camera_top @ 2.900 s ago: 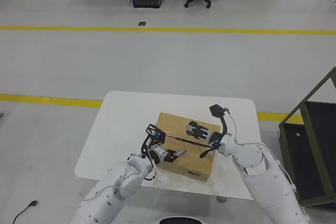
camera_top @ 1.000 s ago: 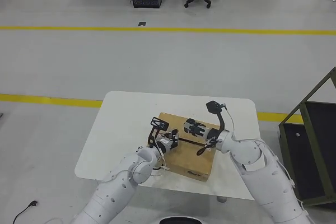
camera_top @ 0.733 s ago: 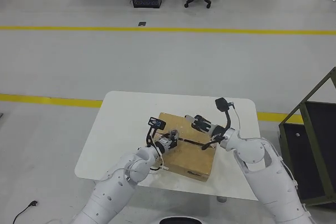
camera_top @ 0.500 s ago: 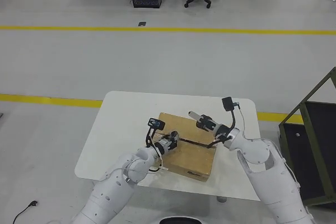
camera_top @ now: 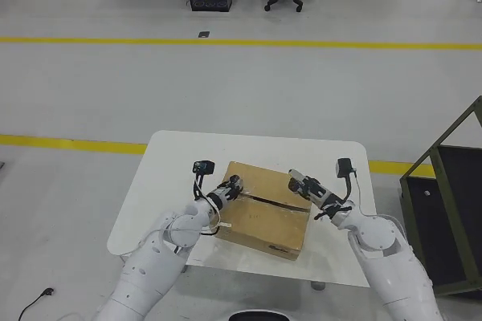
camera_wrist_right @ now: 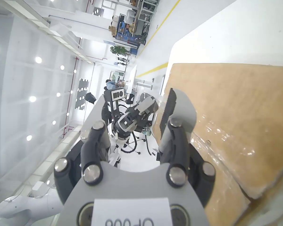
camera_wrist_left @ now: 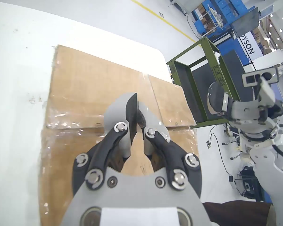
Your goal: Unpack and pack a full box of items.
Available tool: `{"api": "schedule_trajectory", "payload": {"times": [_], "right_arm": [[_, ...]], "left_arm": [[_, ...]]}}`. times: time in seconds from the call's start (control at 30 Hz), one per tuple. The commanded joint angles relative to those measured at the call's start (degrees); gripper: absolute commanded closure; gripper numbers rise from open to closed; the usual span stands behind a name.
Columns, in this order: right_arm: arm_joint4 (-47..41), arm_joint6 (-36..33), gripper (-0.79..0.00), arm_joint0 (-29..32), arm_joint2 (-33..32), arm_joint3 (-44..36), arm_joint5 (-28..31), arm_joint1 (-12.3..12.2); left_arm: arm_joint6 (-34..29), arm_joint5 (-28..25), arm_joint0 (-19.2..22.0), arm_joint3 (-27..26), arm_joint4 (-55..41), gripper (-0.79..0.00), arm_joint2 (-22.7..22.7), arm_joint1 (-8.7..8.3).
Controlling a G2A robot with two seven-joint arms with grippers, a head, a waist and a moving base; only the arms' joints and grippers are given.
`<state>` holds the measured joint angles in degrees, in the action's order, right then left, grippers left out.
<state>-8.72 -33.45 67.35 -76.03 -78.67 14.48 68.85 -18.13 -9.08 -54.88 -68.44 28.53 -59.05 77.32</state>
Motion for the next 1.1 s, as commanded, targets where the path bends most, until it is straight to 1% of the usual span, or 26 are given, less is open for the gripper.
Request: {"api": "schedule_trajectory", "payload": {"times": [0.0, 0.07, 0.13, 0.2, 0.23, 0.27, 0.3, 0.37, 0.4, 0.43, 0.77, 0.87, 1.0, 1.07], "right_arm": [[-1.8, -0.2, 0.000, 0.1, 0.2, 1.0, 1.8, 0.1], [-2.1, -0.4, 0.000, 0.2, 0.7, 2.2, 2.8, 0.2], [-2.5, -0.9, 0.000, 0.1, 1.8, 3.3, 2.8, 0.4], [-2.7, -1.2, 0.000, -0.1, 3.0, 4.6, 2.7, 0.7], [-2.7, -1.1, 0.000, -0.4, 3.5, 5.1, 2.8, 0.8], [-3.2, -1.2, 0.000, -0.6, 4.1, 5.8, 3.1, 0.9], [-3.4, -1.4, 0.000, -0.8, 4.5, 6.5, 3.3, 1.1], [-3.3, -1.3, 0.000, -1.3, 5.4, 8.0, 3.5, 1.3], [-3.2, -1.3, 0.000, -1.6, 5.8, 8.7, 3.9, 1.4], [-2.8, -1.2, 0.000, -1.9, 6.2, 9.4, 3.9, 1.5], [-0.6, -0.9, 0.000, -3.6, 8.2, 13.5, 2.9, 1.9], [0.3, -0.7, 0.000, -3.8, 8.5, 13.9, 2.3, 1.9], [2.3, 0.0, 0.000, -4.1, 8.7, 14.0, 1.5, 1.9], [2.8, 0.2, 0.000, -4.1, 8.8, 14.1, 1.0, 1.9]], "left_arm": [[0.2, 0.2, 0.3, 0.5, -0.5, -0.034, -0.7, -0.02], [0.5, 0.1, 0.5, 0.9, -0.1, -0.031, -1.4, -0.14], [0.6, 0.1, 0.6, 1.1, -0.5, -0.058, -2.2, -0.24], [0.6, 0.0, 0.5, 1.0, -0.3, -0.037, -3.0, -0.41], [0.6, -0.1, 0.4, 0.9, -0.3, -0.046, -3.4, -0.50], [0.4, -0.2, 0.2, 0.7, -0.3, -0.077, -3.8, -0.61], [0.3, -0.2, -0.1, 0.4, -0.2, -0.077, -4.2, -0.71], [0.1, -0.2, -0.8, -0.3, -0.2, -0.031, -5.0, -0.94], [0.0, -0.2, -1.2, -0.6, -0.3, -0.028, -5.4, -1.04], [-0.2, -0.3, -1.6, -1.0, -0.2, 0.000, -5.8, -1.16], [-1.1, 0.1, -3.9, -3.4, 1.6, 0.000, -11.7, -2.71], [-1.1, 0.1, -4.6, -3.8, 1.9, -0.058, -12.8, -2.99], [-0.4, 0.9, -5.2, -4.4, 1.9, -0.040, -14.3, -3.26], [-0.4, 1.0, -5.4, -5.0, 2.3, -0.046, -14.9, -3.43]]}}
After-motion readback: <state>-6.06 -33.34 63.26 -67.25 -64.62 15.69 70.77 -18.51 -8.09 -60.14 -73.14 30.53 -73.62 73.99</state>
